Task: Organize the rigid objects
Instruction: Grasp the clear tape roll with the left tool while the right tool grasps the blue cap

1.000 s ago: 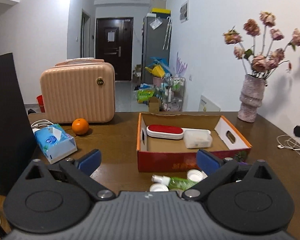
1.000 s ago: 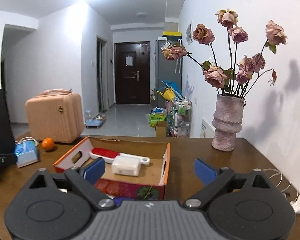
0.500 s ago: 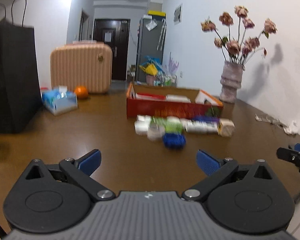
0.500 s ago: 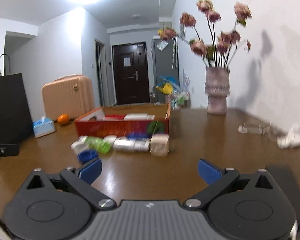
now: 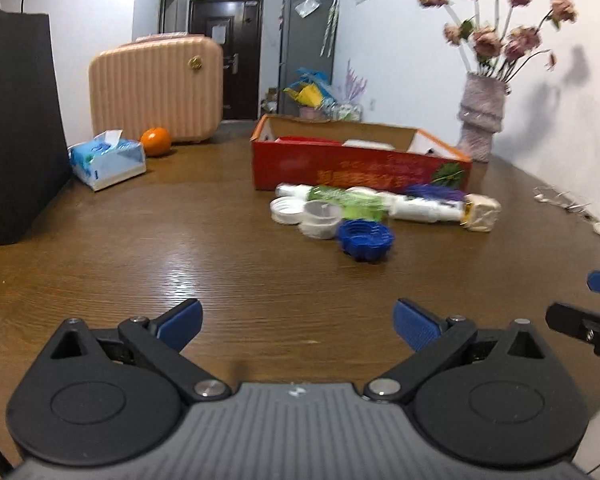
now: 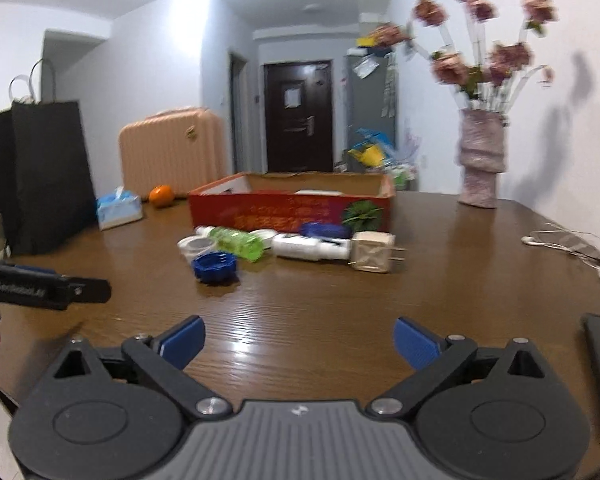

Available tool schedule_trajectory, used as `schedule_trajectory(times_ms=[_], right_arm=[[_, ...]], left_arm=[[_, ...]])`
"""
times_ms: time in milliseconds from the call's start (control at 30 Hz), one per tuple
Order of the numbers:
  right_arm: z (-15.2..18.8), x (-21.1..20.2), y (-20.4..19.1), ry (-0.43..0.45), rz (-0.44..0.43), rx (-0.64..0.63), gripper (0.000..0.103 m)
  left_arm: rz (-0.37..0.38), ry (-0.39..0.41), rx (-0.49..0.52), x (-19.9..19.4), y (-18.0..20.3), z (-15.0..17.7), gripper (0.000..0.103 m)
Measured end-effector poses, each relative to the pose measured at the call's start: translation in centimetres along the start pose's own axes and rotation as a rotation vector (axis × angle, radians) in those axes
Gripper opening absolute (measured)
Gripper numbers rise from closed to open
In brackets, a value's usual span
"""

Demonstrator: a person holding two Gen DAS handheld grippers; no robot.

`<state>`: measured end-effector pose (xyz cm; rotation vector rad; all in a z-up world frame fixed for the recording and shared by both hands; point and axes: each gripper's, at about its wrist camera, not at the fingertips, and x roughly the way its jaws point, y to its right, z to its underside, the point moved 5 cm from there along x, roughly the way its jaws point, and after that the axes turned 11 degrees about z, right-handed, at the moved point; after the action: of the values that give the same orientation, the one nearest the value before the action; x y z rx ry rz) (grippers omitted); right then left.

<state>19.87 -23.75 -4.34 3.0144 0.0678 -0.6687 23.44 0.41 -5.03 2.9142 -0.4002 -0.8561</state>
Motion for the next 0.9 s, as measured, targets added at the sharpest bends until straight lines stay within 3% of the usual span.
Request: schedule_trajectory(times_ms=[367,500,633,700,900], right_arm=[[-5.6,11.6,-9.6,-0.115,-0.147,-0.141,0.09],[-5.9,15.4,-11.9,-0.164,-0.129,-0.176,0.076],[-5.4,17.0,-11.2,-0.232,-0.147,-0.136,0.053],[-5.2,16.8,-9.8,-0.235,-0.152,-0.119,0.053],[-5.0,15.0,-3.5,-0.212,-0.033,-0.086,0.053]], left_arm=[[-0.073,0.018,-0.028,2.2,-6.6,-3.5,0.103],[-0.054,0.003,-0.01,4.0,-6.9,-4.3,0.103],[0.002,-0.01,-0.012,6.7,-5.9,-5.2,0.103],[0.04,-0.019,-0.01,8.3,-4.8,-5.7,0.103],[0.109,-0.057,-0.043,13.3,-1.2,-7.0,0.101]])
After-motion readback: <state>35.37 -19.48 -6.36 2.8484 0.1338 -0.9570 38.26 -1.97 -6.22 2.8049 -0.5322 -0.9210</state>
